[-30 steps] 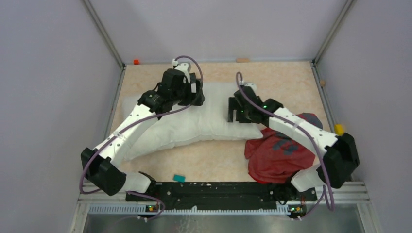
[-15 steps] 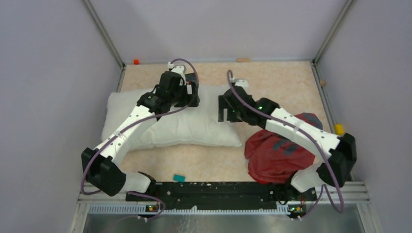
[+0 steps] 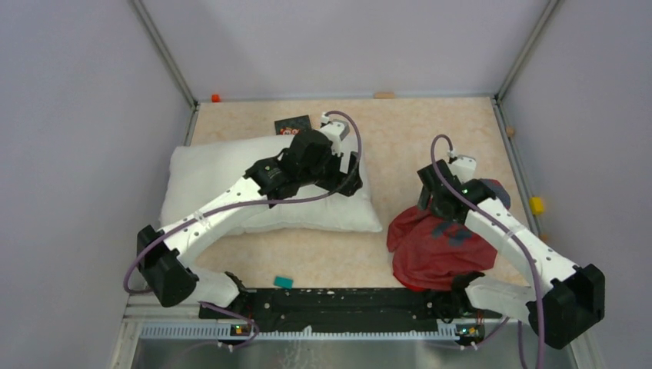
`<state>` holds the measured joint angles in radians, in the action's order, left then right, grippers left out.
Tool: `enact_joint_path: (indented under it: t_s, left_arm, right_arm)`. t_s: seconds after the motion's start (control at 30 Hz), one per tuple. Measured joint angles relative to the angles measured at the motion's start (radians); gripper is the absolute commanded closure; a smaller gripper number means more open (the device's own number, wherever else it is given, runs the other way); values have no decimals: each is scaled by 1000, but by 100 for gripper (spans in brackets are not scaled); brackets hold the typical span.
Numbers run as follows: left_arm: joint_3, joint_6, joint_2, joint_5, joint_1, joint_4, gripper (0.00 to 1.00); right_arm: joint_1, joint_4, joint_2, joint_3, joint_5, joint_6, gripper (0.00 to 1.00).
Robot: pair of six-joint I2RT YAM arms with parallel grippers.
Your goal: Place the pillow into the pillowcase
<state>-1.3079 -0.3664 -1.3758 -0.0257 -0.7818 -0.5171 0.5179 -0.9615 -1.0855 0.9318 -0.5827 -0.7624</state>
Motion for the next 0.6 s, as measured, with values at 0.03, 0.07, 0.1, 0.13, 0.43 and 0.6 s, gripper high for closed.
enact_joint_path:
  t_s: [0.03, 0.07, 0.1, 0.13, 0.43, 0.6]
  left_arm:
    - [-2, 1, -10, -8, -18, 6, 1]
    - [-2, 2, -18, -12, -30, 9, 1]
    - [-2, 2, -29, -16, -42, 11, 1]
    - [-2, 2, -39, -22, -52, 13, 1]
    - [-2, 3, -83, -26, -65, 26, 4]
    - [-21, 21, -83, -3, -65, 24, 7]
  right_arm:
    - [-18, 2, -6, -26, -3, -1, 10]
    - [-35, 11, -12, -45, -2, 0, 10]
    - [-64, 31, -23, -66, 4, 1, 10]
    - [-84, 47, -33, -77, 8, 3, 11]
    - [-193, 215, -225, -77, 74, 76, 100]
    - [-170, 176, -225, 142, 129, 154, 100]
